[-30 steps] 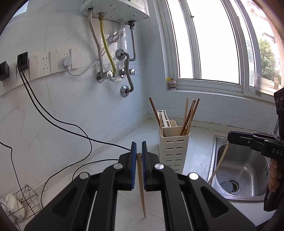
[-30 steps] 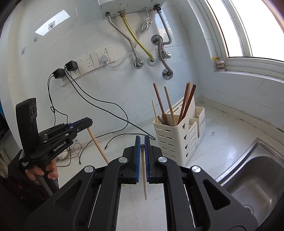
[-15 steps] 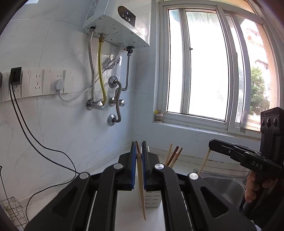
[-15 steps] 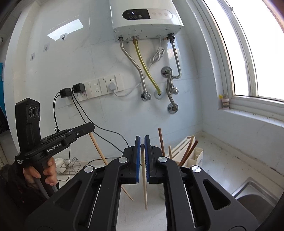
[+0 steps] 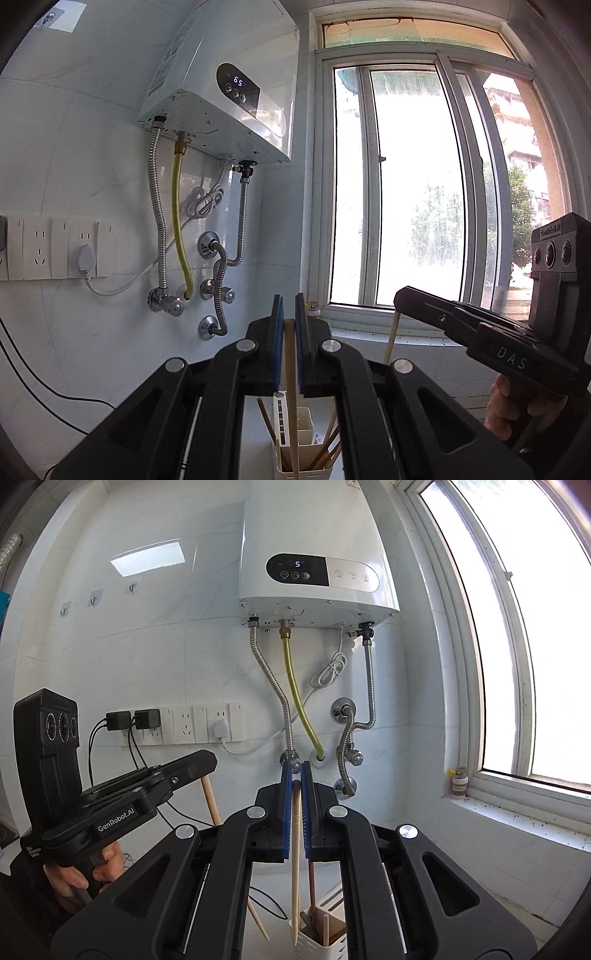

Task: Organize utensils
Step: 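Lower both light chopsticks into the holder and open both tools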

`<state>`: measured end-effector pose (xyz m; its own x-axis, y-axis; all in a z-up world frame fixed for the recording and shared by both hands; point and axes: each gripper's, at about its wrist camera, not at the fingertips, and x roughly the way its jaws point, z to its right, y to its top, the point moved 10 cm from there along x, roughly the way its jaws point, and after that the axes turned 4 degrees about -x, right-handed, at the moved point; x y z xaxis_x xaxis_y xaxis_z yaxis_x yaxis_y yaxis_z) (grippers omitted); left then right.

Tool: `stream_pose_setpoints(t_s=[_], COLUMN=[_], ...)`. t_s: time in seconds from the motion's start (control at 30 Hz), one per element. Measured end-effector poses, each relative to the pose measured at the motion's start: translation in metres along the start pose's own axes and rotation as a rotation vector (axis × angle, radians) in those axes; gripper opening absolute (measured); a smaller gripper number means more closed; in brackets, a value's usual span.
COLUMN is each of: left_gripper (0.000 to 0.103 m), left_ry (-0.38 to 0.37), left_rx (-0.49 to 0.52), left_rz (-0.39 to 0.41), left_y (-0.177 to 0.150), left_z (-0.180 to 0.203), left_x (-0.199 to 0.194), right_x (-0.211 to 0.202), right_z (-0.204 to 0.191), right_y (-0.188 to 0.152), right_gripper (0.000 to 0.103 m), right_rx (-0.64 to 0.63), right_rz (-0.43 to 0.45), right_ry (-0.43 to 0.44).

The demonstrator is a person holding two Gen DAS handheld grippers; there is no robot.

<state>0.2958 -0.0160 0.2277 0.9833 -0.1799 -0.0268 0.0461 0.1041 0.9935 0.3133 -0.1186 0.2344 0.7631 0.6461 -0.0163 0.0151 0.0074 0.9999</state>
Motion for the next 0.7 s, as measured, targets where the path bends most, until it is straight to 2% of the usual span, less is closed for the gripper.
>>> stream_pose_setpoints(t_s=[0.23, 0.4, 0.7], left_gripper=[0.005, 0.005, 0.005], left_ry=[-0.008, -0.018, -0.041], left_rx=[-0.020, -0.036, -0.052], left_rz=[-0.003, -0.001, -0.102], left_y=[-0.003, -0.009, -0.058], left_z=[-0.002, -0.006, -0.008], left_x=[0.034, 0.053, 0.085], right_x=[0.029, 0.048, 0.070], right_z=[0.017, 0.032, 0.045], right_y=[-0.010, -0.030, -0.087], right_gripper=[0.004, 0.004, 0.004], right_rx=[0.024, 0.050, 0.097], right_rz=[-0.025, -0.061, -0.199], right_ry=[-0.032, -0.056, -0.050])
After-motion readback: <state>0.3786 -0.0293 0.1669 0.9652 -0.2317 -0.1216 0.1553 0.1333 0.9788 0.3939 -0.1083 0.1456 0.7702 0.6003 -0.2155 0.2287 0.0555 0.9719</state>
